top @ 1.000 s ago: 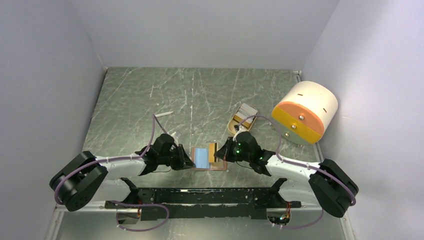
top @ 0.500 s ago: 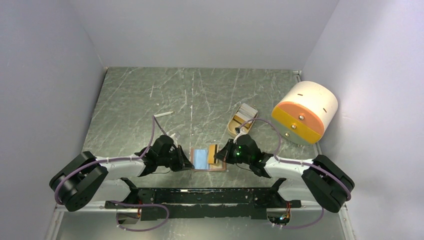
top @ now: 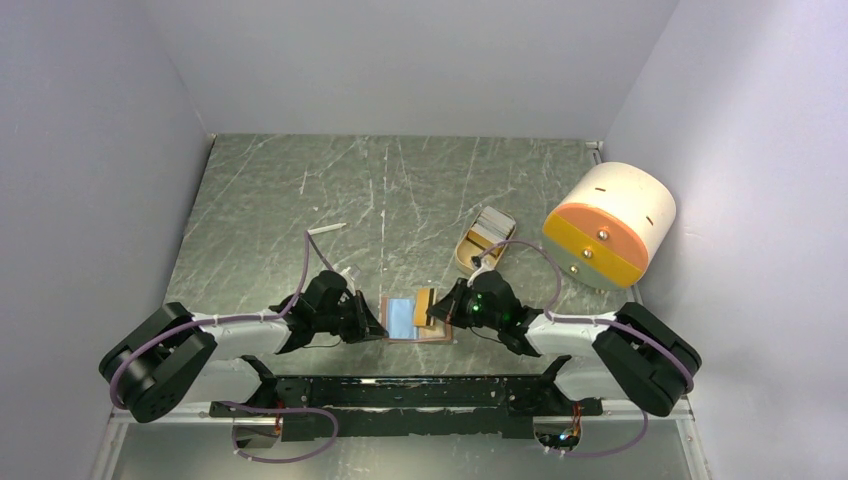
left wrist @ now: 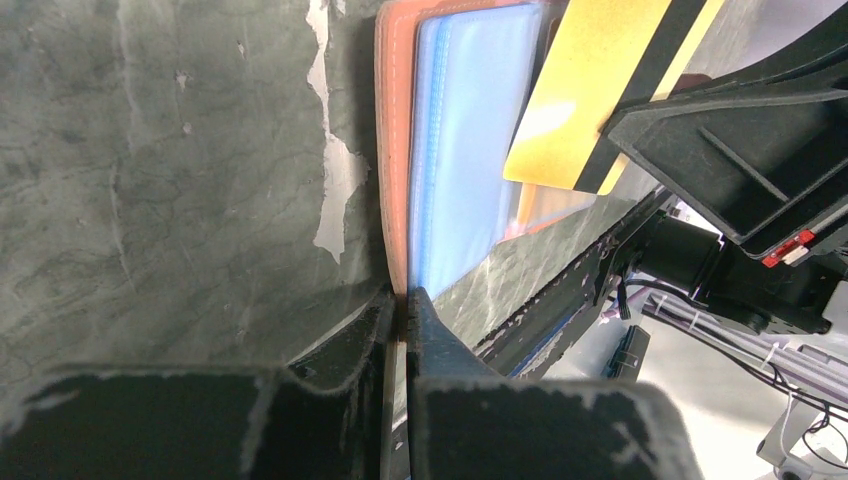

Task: Put the credit cards into the card holder
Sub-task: Insert the credit card into the card holder.

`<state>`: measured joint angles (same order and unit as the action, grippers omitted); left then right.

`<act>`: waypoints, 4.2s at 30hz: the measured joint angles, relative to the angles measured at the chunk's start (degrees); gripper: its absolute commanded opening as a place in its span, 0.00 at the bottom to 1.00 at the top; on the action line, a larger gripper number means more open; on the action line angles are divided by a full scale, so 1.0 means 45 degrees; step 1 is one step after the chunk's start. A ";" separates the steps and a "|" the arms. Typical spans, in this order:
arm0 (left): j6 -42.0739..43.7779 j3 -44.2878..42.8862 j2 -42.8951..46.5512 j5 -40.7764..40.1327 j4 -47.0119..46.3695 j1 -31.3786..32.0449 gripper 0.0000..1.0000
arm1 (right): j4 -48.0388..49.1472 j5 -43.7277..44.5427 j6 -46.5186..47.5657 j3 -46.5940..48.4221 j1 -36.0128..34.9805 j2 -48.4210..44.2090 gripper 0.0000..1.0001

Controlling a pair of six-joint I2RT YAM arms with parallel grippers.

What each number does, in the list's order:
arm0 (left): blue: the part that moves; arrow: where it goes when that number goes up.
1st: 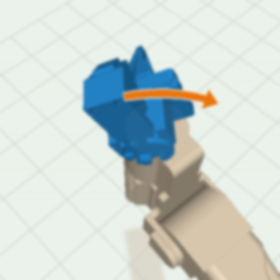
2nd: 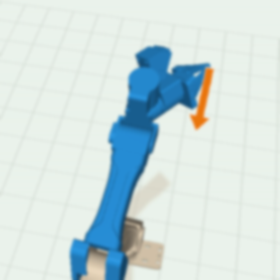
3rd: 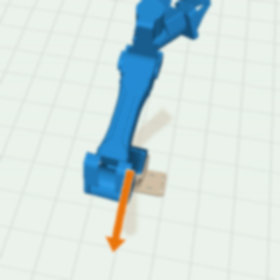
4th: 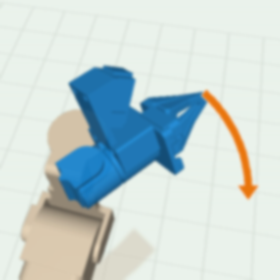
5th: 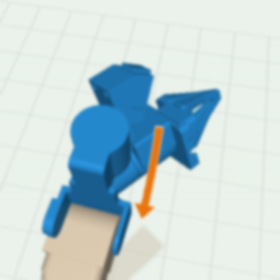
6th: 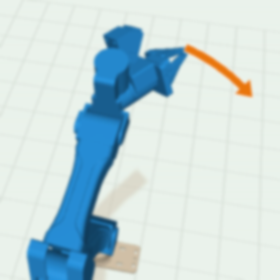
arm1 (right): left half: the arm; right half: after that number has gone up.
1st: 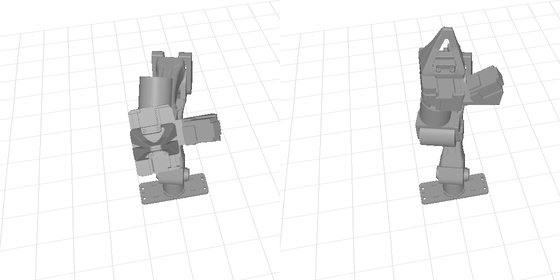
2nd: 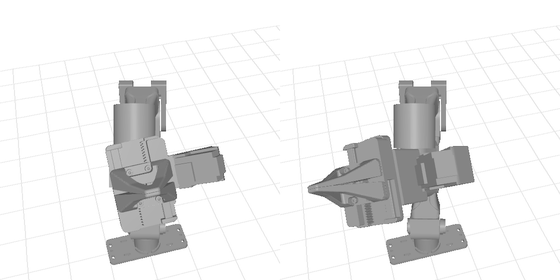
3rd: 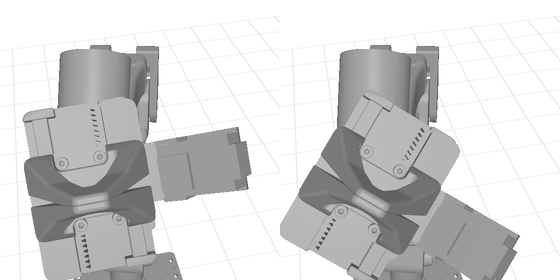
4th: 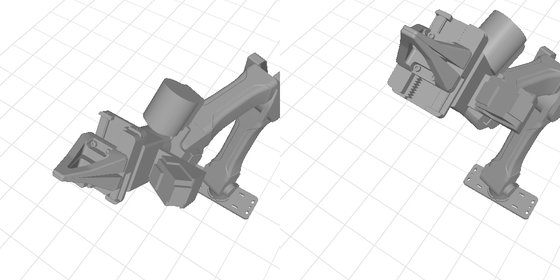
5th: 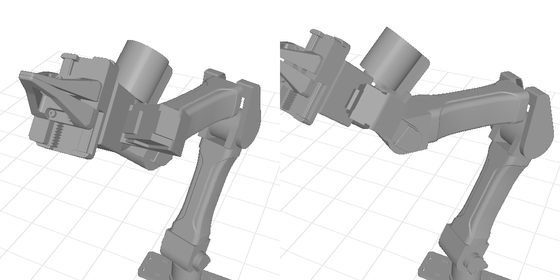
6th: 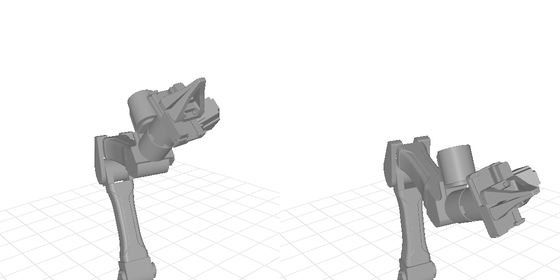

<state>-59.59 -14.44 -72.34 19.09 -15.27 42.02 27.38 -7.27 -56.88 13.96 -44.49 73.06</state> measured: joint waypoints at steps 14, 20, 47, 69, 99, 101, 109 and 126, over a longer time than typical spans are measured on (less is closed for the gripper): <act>-0.0005 0.0000 -0.0044 0.0000 -0.0010 0.0000 0.09 | 0.1141 -0.0549 -0.0855 -0.0491 0.0000 0.0384 0.00; -0.0005 0.0000 -0.0073 0.0000 -0.0019 0.0000 0.09 | 0.1190 -0.0767 -0.0971 -0.0500 -0.0005 0.0481 0.00; 0.0005 -0.0005 -0.0151 0.0000 -0.0019 -0.0010 0.09 | 0.0617 -0.1753 -0.1248 0.0107 -0.0049 0.1433 0.00; 0.0068 -0.0034 0.0131 0.0000 0.0214 -0.0019 0.09 | -0.3687 -0.0617 0.0563 0.1962 -0.0078 0.0845 0.32; 0.0053 -0.0034 0.0087 0.0131 0.0015 -0.0024 0.09 | -0.1447 -0.1486 0.0151 0.2103 -0.0588 0.2453 0.18; 0.0053 -0.0034 0.0126 0.0151 0.0015 -0.0029 0.09 | -0.1311 -0.1515 0.0121 0.2118 -0.0607 0.2574 0.17; 0.0049 -0.0034 0.0408 0.0432 -0.0107 -0.0044 0.23 | -0.0903 -0.1535 0.0189 0.2118 -0.0617 0.2866 0.17; 0.0413 -0.0486 0.1073 0.0758 0.0131 -0.0044 0.09 | -0.2909 -0.0942 0.1413 0.2696 -0.0665 0.1307 0.18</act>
<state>-57.74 -16.62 -67.51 22.50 -14.68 41.82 14.28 -11.51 -50.52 26.09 -47.48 78.94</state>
